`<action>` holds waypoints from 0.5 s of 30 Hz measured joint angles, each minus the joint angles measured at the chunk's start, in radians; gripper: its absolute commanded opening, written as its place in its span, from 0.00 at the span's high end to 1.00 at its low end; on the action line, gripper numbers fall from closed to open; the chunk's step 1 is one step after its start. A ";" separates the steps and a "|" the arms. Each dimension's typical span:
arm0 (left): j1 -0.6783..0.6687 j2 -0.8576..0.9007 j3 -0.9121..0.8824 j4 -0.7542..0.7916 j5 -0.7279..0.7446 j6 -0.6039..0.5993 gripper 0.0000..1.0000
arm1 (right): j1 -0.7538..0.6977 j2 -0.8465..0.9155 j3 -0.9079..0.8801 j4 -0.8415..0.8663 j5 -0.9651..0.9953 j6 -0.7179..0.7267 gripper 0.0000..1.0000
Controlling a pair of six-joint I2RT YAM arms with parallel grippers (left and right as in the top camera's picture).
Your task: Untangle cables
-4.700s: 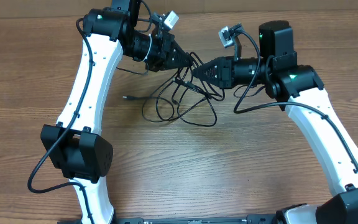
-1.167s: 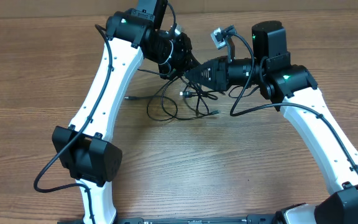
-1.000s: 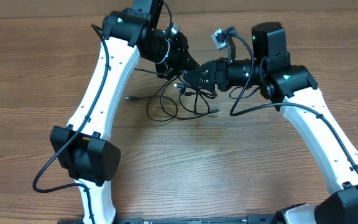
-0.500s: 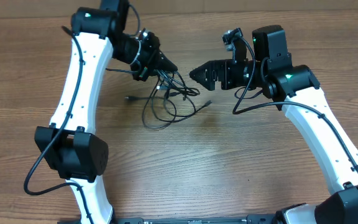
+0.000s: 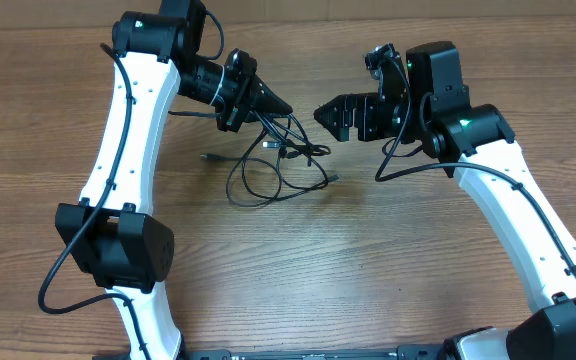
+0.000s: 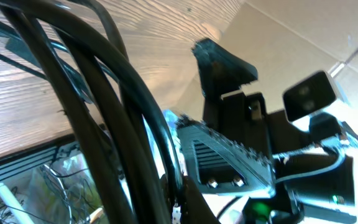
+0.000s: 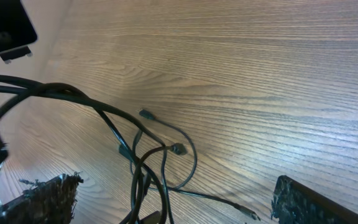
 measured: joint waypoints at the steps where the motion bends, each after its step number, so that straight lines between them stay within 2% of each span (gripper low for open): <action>1: 0.000 0.000 0.000 0.000 0.018 0.003 0.96 | 0.002 0.000 0.000 0.000 -0.006 -0.005 0.00; 9: -0.020 0.000 0.000 0.098 0.166 0.039 0.96 | 0.095 0.015 0.000 -0.001 -0.038 -0.039 0.00; 15: -0.024 0.000 0.000 0.156 0.291 0.081 0.96 | 0.138 0.112 0.000 -0.010 -0.045 -0.047 0.00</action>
